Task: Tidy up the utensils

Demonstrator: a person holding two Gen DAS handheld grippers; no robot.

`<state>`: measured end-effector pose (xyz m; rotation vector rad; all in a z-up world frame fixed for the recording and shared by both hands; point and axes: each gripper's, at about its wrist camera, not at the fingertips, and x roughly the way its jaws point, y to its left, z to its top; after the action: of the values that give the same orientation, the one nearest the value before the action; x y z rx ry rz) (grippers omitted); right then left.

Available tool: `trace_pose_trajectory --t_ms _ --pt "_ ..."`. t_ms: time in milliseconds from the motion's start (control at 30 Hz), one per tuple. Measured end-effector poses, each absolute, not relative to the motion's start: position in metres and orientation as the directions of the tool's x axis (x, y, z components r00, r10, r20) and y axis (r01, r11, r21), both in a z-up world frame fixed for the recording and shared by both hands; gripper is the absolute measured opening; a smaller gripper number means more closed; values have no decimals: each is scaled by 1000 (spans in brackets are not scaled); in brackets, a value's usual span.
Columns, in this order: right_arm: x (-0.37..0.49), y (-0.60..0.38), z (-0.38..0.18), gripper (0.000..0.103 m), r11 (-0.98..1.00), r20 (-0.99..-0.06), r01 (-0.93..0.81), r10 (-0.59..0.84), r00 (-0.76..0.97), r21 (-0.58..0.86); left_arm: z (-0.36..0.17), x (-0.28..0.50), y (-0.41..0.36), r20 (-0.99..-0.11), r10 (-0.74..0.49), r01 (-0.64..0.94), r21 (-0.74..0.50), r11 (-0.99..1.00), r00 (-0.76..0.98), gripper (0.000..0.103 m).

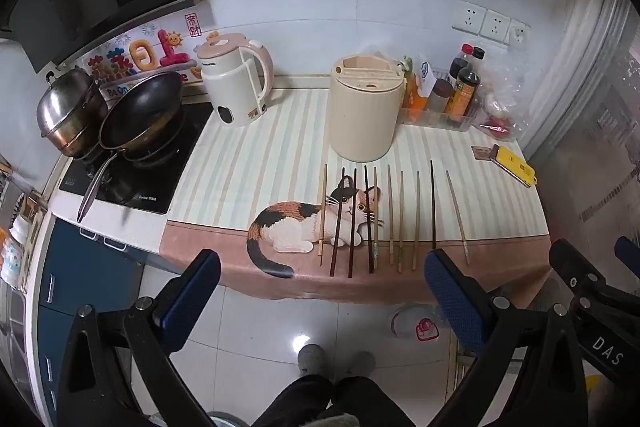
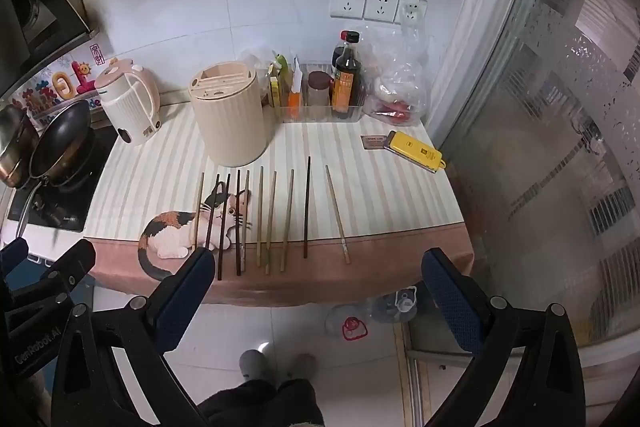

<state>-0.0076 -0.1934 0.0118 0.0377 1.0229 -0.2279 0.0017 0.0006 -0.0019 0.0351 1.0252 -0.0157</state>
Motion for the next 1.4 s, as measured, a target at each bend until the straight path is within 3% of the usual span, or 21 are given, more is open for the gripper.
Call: trace_pose_trajectory --t_ms 1400 --pt "-18 -205 16 103 970 -831 218 -206 517 -105 -8 -12 -23 -855 -21 54 8 999 519 103"
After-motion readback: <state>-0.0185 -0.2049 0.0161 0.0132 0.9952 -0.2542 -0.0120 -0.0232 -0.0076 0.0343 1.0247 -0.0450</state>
